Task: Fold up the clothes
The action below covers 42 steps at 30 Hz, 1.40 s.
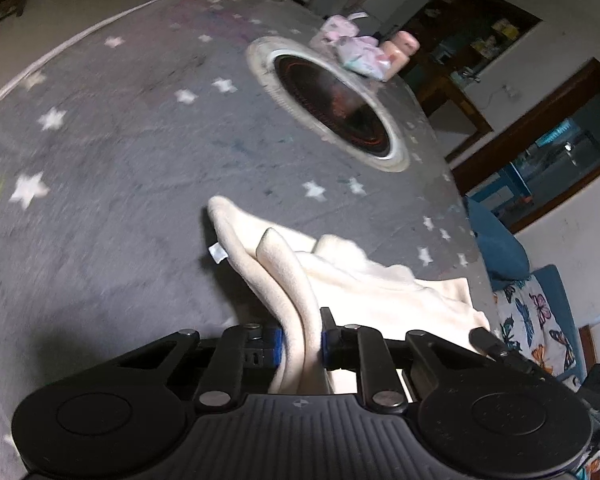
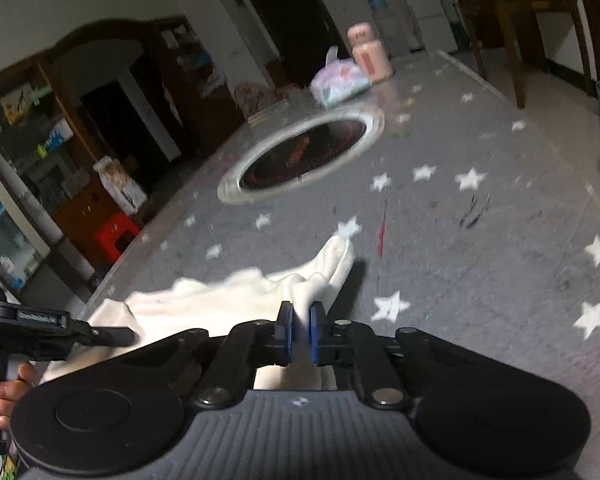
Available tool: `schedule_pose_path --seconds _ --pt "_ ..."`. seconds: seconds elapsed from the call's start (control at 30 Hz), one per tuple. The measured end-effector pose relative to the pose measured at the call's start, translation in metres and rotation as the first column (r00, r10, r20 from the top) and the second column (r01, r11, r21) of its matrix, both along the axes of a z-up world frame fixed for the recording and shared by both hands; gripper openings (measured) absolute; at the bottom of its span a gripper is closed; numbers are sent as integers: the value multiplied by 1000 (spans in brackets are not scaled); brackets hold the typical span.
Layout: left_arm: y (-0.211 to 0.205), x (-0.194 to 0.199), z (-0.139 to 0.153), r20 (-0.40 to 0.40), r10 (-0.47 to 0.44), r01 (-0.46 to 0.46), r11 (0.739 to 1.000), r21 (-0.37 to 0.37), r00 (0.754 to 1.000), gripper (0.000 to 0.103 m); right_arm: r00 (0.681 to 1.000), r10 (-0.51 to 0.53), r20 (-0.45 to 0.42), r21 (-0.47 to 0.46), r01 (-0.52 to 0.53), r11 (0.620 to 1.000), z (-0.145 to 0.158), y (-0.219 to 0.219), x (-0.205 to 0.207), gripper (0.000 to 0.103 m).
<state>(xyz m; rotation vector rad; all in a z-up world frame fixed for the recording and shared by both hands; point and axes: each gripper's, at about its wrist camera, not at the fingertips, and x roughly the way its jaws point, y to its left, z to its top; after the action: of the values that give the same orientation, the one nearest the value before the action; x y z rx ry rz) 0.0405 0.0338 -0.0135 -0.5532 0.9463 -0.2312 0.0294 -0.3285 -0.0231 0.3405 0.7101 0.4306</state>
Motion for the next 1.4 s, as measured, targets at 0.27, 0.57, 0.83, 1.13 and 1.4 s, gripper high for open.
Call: schedule_pose_path --seconds 0.27,0.57,0.83,1.13,1.4 --pt "-51 26 19 56 -120 119 993 21 991 16 993 -62 98 -22 64 998 32 -28 -9 5" --pt "-131 65 29 90 -249 248 968 25 964 16 970 -184 161 -71 197 978 53 -78 -7 5" --pt "-194 94 27 102 -318 314 948 59 942 16 938 -297 178 -113 319 941 52 -129 9 5" --pt "-215 104 4 55 -340 329 934 141 939 19 927 -361 103 -149 373 916 16 -157 27 6" --pt "-207 107 1 62 -320 298 926 234 945 43 926 -365 99 -252 378 891 2 -155 32 25"
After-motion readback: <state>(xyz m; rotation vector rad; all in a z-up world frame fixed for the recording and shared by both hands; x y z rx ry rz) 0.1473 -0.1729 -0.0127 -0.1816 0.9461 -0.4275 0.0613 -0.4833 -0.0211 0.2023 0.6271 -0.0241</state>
